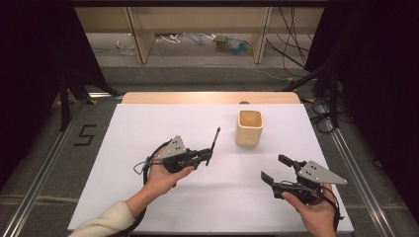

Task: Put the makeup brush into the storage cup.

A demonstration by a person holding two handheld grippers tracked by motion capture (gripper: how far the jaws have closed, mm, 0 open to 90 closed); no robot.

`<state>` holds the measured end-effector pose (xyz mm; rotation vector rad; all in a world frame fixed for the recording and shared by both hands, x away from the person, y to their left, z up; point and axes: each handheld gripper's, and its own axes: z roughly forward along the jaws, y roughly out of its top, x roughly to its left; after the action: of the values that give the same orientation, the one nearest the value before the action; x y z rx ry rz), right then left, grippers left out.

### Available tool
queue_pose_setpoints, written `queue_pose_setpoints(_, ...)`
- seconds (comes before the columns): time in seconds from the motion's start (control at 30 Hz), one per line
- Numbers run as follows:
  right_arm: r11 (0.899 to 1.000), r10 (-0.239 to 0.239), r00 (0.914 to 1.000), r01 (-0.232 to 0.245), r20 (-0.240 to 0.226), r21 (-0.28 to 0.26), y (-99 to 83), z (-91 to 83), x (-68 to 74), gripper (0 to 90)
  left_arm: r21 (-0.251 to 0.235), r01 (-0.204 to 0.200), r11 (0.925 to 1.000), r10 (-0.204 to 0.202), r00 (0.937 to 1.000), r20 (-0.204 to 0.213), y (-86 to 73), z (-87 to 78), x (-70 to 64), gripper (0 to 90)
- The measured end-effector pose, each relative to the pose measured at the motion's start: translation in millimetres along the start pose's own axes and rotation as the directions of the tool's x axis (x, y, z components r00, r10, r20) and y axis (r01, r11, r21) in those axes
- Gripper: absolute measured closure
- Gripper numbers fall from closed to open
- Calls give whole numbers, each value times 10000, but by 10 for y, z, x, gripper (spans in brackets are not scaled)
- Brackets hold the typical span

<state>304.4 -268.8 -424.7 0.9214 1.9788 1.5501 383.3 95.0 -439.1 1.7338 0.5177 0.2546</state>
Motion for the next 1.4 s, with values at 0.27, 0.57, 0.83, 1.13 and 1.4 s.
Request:
queue_pose_setpoints(0.27, 10000, -53, 10000, 52, -78, -24, 11, -5, 7, 186, -473, -27, 9989, 36, 9998, 201, -21, 14, -41, 841)
queue_pose_setpoints(0.57, 9991, -39, 9999, 33, -150, -422, 50, 42, 53, 198, -873, 44, 9962, -16, 9995, 325, -14, 20, -77, 841)
queue_pose_setpoints(0.83, 9986, 13, 9984, -42, -558, -521, 134, 163, 138, 216, -962, 24, 9954, 23, 9988, 489, -21, 44, -116, 841)
queue_pose_setpoints(1.13, 9973, 125, 9956, -191, -925, -709, 185, 274, 187, 217, -1063, 99, 9943, -38, 9984, 573, -19, 85, -176, 841)
queue_pose_setpoints(1.4, 9961, 58, 9948, -148, -1022, -875, 229, 397, 216, 219, -1149, 76, 9933, 0, 9978, 663, -12, 120, -220, 841)
